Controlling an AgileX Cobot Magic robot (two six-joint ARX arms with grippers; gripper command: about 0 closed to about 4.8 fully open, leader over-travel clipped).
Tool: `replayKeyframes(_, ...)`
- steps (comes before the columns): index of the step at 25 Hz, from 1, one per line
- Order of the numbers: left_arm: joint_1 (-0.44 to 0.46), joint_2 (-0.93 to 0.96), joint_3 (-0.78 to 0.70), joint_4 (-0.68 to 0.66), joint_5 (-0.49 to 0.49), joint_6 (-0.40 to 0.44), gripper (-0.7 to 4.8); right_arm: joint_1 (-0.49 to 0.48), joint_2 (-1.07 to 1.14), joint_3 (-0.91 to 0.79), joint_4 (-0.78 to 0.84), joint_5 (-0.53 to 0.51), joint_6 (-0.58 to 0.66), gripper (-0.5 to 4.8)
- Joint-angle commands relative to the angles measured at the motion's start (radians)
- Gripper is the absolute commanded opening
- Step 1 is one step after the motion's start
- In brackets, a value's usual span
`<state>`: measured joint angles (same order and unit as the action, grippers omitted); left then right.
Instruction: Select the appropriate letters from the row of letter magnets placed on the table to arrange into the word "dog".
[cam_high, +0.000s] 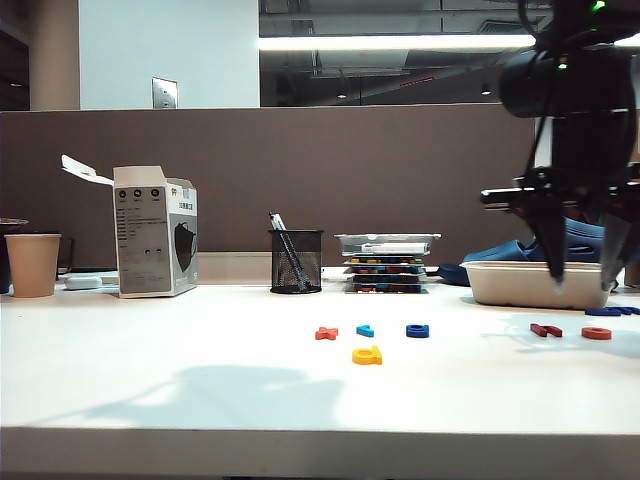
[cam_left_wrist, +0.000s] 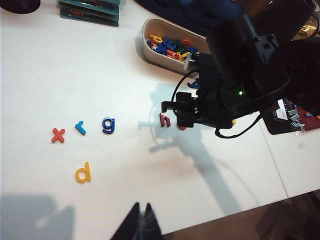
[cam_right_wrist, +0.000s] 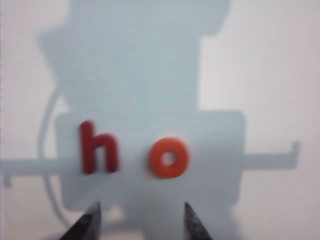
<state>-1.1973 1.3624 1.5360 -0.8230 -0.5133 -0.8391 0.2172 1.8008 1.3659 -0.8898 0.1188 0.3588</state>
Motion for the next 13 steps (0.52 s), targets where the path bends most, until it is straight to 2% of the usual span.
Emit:
replayKeyframes(1, 0.000, -0.002, 0.005, 0.009, -0.006, 0.004, -0.02, -0.050, 0.002, 0.003, 0.042, 0.005, -0.037, 2.03)
replayKeyframes(8, 0.000, -0.002, 0.005, 0.010, -0.006, 0.004, -0.02, -0.082, 0.061, 0.002, 0.068, -0.070, -0.079, 2.03)
replayKeyframes(13, 0.000, -0.002, 0.005, 0.009, -0.006, 0.004, -0.03, -0.080, 0.087, 0.002, 0.092, -0.077, -0.079, 2.03)
